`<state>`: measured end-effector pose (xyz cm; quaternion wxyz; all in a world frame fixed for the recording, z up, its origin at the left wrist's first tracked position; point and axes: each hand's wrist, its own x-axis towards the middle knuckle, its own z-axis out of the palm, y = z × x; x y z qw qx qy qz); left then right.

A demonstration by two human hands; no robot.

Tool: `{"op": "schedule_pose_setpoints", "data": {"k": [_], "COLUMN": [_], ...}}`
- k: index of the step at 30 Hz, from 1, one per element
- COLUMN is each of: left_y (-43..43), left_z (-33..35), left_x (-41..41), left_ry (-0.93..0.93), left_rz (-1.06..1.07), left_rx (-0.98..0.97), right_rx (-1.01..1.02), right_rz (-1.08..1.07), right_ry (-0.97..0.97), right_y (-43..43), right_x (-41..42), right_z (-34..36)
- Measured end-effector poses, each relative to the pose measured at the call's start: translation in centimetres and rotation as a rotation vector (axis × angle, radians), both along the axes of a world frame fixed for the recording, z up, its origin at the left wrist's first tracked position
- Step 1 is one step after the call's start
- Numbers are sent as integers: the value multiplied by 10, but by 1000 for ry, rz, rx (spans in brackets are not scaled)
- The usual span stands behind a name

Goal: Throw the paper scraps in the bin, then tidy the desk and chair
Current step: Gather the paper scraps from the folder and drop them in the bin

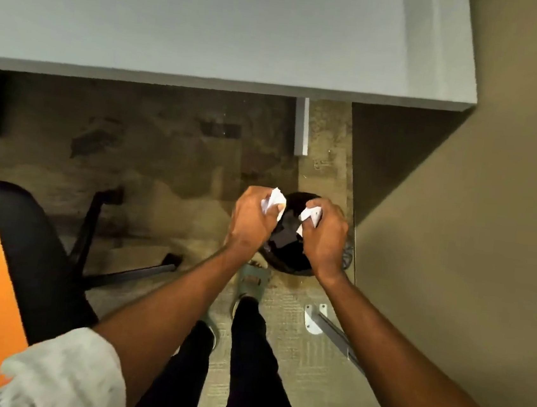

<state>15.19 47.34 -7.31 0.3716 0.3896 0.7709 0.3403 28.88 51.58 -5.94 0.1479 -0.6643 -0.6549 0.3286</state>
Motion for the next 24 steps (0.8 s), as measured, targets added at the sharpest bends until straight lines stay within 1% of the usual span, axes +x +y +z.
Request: {"op": "schedule_pose_setpoints", "data": {"k": [4, 11, 19, 21, 24], "left_y": [25, 52, 63, 65, 65], "left_z": [-24, -73, -126, -137, -144], "left_x": [48, 100, 121, 123, 124], "left_ry": [-21, 17, 12, -12, -37], "left_rz": [-120, -244, -266, -251, -268], "left_rx": [-124, -268, -389, -387, -382], "right_rx": [-83, -262, -382, -414, -439], "right_rz": [-123, -266, -304, -301, -319], "right_ry": [-48, -10, 36, 26, 67], "right_y": [7, 15, 21, 25, 33], "right_x": [38, 82, 104, 105, 106], "right_z": [-31, -104, -161, -171, -179]}}
